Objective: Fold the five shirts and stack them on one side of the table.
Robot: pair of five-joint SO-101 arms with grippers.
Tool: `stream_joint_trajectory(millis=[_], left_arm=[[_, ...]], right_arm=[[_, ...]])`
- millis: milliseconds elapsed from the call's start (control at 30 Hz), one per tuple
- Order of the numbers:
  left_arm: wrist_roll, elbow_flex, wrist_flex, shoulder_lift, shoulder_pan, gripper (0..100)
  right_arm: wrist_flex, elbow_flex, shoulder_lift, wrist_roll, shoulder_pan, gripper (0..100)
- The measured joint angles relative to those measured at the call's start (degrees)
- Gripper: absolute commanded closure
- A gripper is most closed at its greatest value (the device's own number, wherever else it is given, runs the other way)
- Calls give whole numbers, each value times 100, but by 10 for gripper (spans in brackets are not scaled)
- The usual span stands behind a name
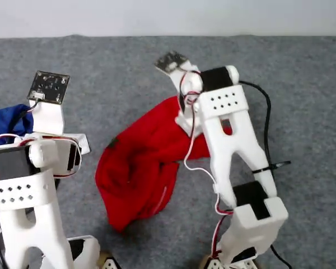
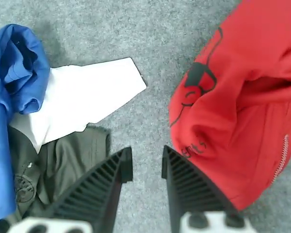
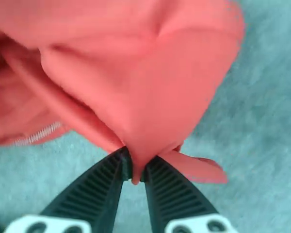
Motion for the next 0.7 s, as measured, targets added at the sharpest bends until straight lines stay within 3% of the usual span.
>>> stream_joint_trajectory(millis=[200,533,700], left_arm=[[0,44,0,0,35,893],[0,369,9,0,35,892],[0,387,9,0,35,892]], right_arm=[[0,1468,-220,202,378,965],[-62,1556,-229,202,316,844],[-334,1565,-229,-185,35,809]])
